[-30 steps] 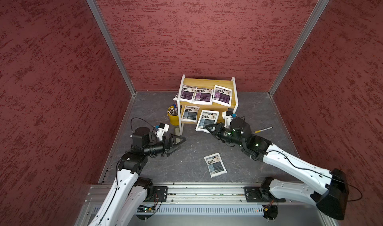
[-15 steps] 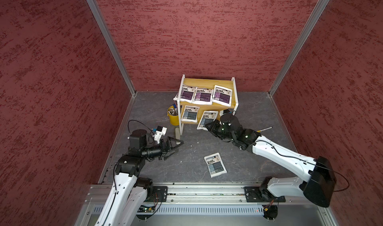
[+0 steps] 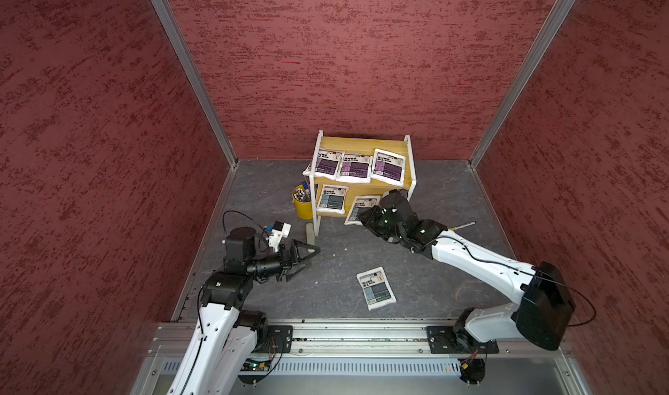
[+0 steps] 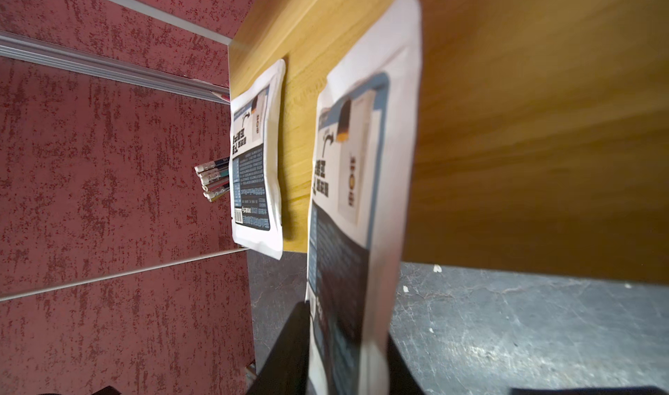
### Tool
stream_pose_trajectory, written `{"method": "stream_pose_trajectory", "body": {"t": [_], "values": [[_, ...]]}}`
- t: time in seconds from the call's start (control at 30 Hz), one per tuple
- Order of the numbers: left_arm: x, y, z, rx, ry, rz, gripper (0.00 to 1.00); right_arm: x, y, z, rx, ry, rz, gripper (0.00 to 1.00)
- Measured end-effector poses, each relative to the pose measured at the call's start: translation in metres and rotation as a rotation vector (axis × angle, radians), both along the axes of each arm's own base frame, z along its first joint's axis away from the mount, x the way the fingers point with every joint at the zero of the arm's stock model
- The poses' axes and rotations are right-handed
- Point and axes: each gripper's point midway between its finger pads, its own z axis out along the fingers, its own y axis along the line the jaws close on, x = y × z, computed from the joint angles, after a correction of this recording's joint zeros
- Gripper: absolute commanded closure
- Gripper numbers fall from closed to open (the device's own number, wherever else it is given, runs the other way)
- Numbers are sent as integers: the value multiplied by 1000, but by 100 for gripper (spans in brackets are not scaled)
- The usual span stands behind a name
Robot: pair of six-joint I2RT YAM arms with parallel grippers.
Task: Place the bagged coffee beans on the shelf by color
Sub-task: Place the bagged coffee beans on the shelf.
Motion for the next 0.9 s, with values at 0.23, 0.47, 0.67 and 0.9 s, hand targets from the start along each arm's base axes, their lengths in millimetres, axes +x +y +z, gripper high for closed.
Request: {"method": "stream_pose_trajectory", "body": {"t": [0.23, 0.47, 0.67, 0.9], "values": [[0, 0, 0, -1, 0, 0, 0, 0, 3, 10, 18, -6, 12, 53], [0, 0, 0, -2, 0, -1, 0, -10, 0, 19, 52, 5, 24, 53], [0, 0, 0, -4, 1, -2, 0, -22, -6, 16, 65, 14, 42, 58], [-1, 0, -4, -4, 13, 0, 0, -26, -8, 12, 64, 23, 47, 79]]}}
